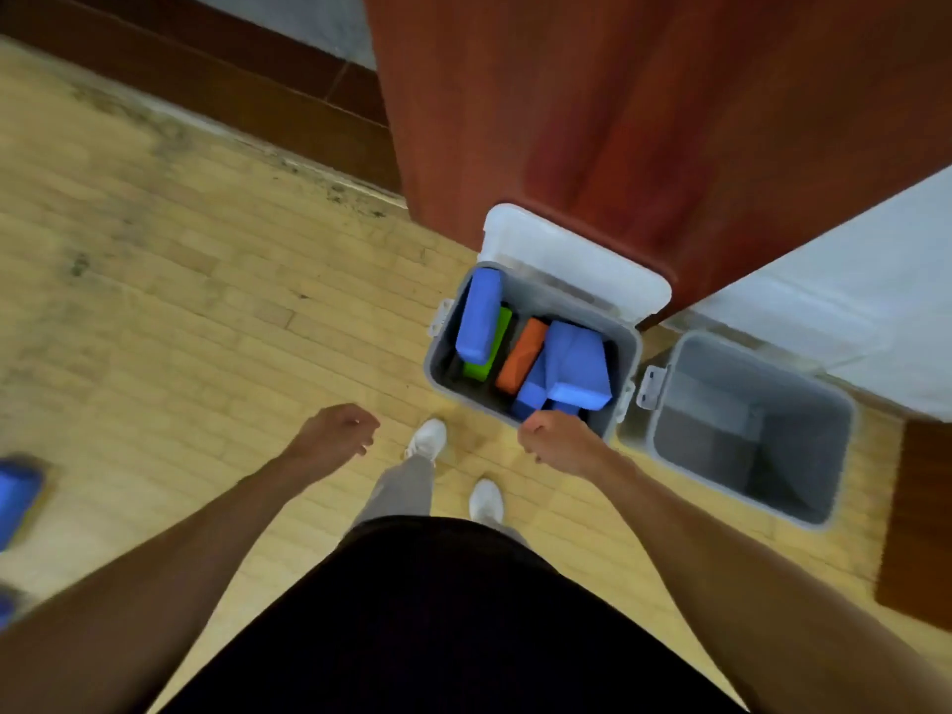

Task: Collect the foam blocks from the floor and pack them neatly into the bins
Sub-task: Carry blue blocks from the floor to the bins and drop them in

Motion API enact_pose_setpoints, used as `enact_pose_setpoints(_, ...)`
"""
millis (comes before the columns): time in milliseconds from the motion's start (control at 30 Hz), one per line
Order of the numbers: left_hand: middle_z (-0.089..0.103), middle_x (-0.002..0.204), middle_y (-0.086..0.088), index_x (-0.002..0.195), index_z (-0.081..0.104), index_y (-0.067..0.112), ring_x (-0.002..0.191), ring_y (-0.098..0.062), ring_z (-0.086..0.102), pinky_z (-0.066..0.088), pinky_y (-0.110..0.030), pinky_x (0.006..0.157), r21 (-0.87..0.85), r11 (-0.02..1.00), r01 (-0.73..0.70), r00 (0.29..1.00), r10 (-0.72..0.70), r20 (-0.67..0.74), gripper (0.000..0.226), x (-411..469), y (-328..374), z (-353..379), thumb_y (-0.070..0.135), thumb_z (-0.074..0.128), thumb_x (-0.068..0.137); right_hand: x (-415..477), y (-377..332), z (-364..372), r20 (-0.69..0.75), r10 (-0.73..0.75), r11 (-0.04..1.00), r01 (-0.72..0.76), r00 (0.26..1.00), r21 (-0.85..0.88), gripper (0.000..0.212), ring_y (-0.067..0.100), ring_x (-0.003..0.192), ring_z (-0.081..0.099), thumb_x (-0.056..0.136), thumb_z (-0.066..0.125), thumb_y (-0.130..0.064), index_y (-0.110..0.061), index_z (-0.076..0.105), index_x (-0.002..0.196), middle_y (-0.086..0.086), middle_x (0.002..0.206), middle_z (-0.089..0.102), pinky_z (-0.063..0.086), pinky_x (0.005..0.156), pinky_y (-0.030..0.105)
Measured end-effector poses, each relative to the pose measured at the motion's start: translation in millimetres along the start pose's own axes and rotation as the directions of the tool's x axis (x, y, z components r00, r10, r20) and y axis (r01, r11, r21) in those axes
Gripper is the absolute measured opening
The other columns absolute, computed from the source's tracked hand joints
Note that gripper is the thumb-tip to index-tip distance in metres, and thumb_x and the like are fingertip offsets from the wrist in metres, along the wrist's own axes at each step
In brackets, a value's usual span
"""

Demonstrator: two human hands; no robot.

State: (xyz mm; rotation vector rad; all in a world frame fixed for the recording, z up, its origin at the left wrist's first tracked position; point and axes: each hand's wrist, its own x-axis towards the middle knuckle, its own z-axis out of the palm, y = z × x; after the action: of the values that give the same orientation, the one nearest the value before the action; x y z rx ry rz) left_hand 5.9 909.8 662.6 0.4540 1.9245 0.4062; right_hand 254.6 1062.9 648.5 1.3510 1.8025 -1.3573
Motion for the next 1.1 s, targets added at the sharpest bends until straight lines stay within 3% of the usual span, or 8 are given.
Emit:
enact_pose_setpoints(100,0.070,0.089,-0.009,0.093,0.069,0.008,0.079,-0.022,0.063,0.045,-0.030,0.071,-0.253,0.964,0.074,0.985,-0.111,-0.133,0.017,-47.0,-65.3,8.5,0.016,0.054,0.093,-11.8,8.9,15.7,0.049,0.001,0.996,0.003,0.999,-0.091,0.022,0.015,0.081,0.066,0.093,0.051,-0.030,-0.014,0.065,0.098,0.004,0.097,0.070,0.052,0.077,0.031)
enact_pose_setpoints(200,0.069,0.091,-0.011,0.096,0.067,0.008,0.082,-0.025,0.064,0.047,-0.034,0.075,-0.554,0.811,0.186,0.920,-0.342,-0.191,0.020,-92.5,-136.6,24.0,0.018,0.050,0.095,-19.7,2.3,36.5,0.109,0.002,0.978,0.020,0.994,-0.205,0.014,0.012,0.078,0.066,0.095,0.051,-0.028,-0.019,0.061,0.096,-0.001,0.095,0.067,0.050,0.072,0.026)
enact_pose_setpoints(333,0.069,0.094,-0.011,0.099,0.067,0.008,0.087,-0.027,0.065,0.050,-0.037,0.079,-0.747,0.641,0.177,0.834,-0.501,-0.232,0.021,-144.7,-212.1,48.9,0.020,0.049,0.096,-9.1,-35.1,69.2,0.193,-0.063,0.887,0.144,0.979,-0.439,0.014,0.014,0.070,0.064,0.092,0.052,-0.027,-0.018,0.059,0.083,0.002,0.089,0.068,0.053,0.064,0.026)
enact_pose_setpoints(433,0.069,0.093,-0.008,0.099,0.066,0.011,0.088,-0.022,0.065,0.051,-0.035,0.079,-0.802,0.585,0.120,0.786,-0.549,-0.282,0.022,-175.6,-252.9,62.3,0.021,0.048,0.095,2.1,-79.6,106.2,0.275,-0.105,0.749,0.258,0.956,-0.610,0.021,0.028,0.079,0.067,0.084,0.052,-0.030,-0.013,0.060,0.076,0.007,0.077,0.066,0.053,0.073,0.038)
enact_pose_setpoints(533,0.068,0.091,-0.005,0.099,0.066,0.014,0.087,-0.020,0.064,0.052,-0.036,0.079,-0.836,0.539,0.107,0.734,-0.610,-0.299,0.020,-200.6,-298.2,72.2,0.023,0.048,0.094,1.6,-135.2,156.1,0.334,-0.134,0.663,0.334,0.933,-0.669,0.021,0.021,0.081,0.067,0.088,0.053,-0.027,-0.009,0.065,0.084,0.006,0.085,0.070,0.053,0.081,0.039)
enact_pose_setpoints(700,0.064,0.088,-0.010,0.101,0.065,0.003,0.080,-0.023,0.059,0.045,-0.031,0.067,-0.950,0.305,0.066,0.652,-0.734,-0.190,0.021,-237.1,-386.7,68.0,0.015,0.047,0.096,-1.1,-208.3,259.1,0.390,-0.118,0.564,0.385,0.913,-0.731,0.019,0.013,0.071,0.061,0.094,0.051,-0.025,-0.010,0.062,0.097,0.005,0.094,0.066,0.047,0.067,0.025)
enact_pose_setpoints(800,0.065,0.085,-0.008,0.103,0.065,0.003,0.079,-0.024,0.060,0.047,-0.034,0.070,-0.977,0.209,0.035,0.597,-0.789,-0.147,0.022,-266.7,-443.8,54.2,0.017,0.049,0.096,-8.5,-250.6,334.4,0.426,-0.087,0.468,0.414,0.901,-0.781,0.016,0.014,0.070,0.058,0.095,0.050,-0.026,-0.012,0.057,0.093,0.002,0.089,0.062,0.044,0.060,0.022)
enact_pose_setpoints(1100,0.065,0.095,-0.009,0.101,0.063,0.014,0.090,-0.023,0.063,0.050,-0.031,0.076,-0.983,0.104,-0.151,0.507,-0.846,-0.168,0.021,-333.0,-542.5,-8.2,0.023,0.045,0.099,-42.9,-371.9,521.6,0.582,-0.158,0.373,0.594,0.798,-0.713,0.014,0.016,0.066,0.059,0.091,0.051,-0.020,-0.012,0.062,0.090,0.005,0.086,0.066,0.046,0.061,0.026)
